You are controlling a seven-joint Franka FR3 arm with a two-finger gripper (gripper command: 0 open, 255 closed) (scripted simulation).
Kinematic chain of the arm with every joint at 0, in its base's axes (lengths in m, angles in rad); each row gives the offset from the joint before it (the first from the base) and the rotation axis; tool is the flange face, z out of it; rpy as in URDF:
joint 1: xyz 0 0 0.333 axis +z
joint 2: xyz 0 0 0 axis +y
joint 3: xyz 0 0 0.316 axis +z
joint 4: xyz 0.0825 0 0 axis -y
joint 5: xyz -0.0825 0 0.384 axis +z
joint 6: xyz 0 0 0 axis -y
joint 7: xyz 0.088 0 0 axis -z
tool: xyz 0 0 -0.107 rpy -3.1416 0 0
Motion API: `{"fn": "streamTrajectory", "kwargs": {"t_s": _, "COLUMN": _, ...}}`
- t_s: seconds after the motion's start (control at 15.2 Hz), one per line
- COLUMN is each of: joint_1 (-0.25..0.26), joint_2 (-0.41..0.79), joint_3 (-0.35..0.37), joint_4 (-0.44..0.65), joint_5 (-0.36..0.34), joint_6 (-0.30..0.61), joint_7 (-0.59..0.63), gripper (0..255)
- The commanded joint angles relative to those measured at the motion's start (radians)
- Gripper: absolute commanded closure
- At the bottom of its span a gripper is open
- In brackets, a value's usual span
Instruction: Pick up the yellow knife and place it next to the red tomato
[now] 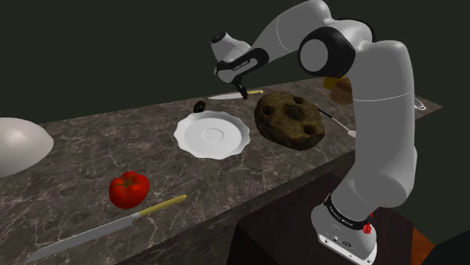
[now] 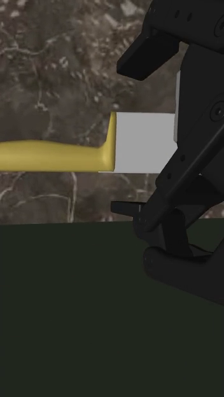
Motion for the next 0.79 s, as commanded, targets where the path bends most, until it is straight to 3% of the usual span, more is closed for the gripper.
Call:
{"fn": "streamTrajectory", "kwargs": {"t_s": 0.0, "joint_1": 0.000, "joint_2": 0.001, "joint_3": 0.000, "joint_4": -0.001, "joint_5": 0.000, "joint_6": 0.002, "joint_7": 0.001, "gripper": 0}}
{"fn": "streamTrajectory", "kwargs": {"t_s": 0.26, "joint_1": 0.000, "joint_2": 0.001, "joint_3": 0.000, "joint_4": -0.001, "joint_5": 0.000, "joint_6": 0.002, "joint_7": 0.001, "gripper": 0}}
{"fn": "streamTrajectory", "kwargs": {"t_s": 0.33, "joint_1": 0.000, "joint_2": 0.001, "joint_3": 0.000, "joint_4": -0.001, "joint_5": 0.000, "joint_6": 0.002, "joint_7": 0.001, "gripper": 255}}
{"fn": "streamTrajectory", "kwargs": {"t_s": 0.73, "joint_1": -0.002, "joint_2": 0.002, "joint_3": -0.001, "joint_4": -0.002, "joint_5": -0.001, "joint_6": 0.005, "joint_7": 0.000, "gripper": 255}}
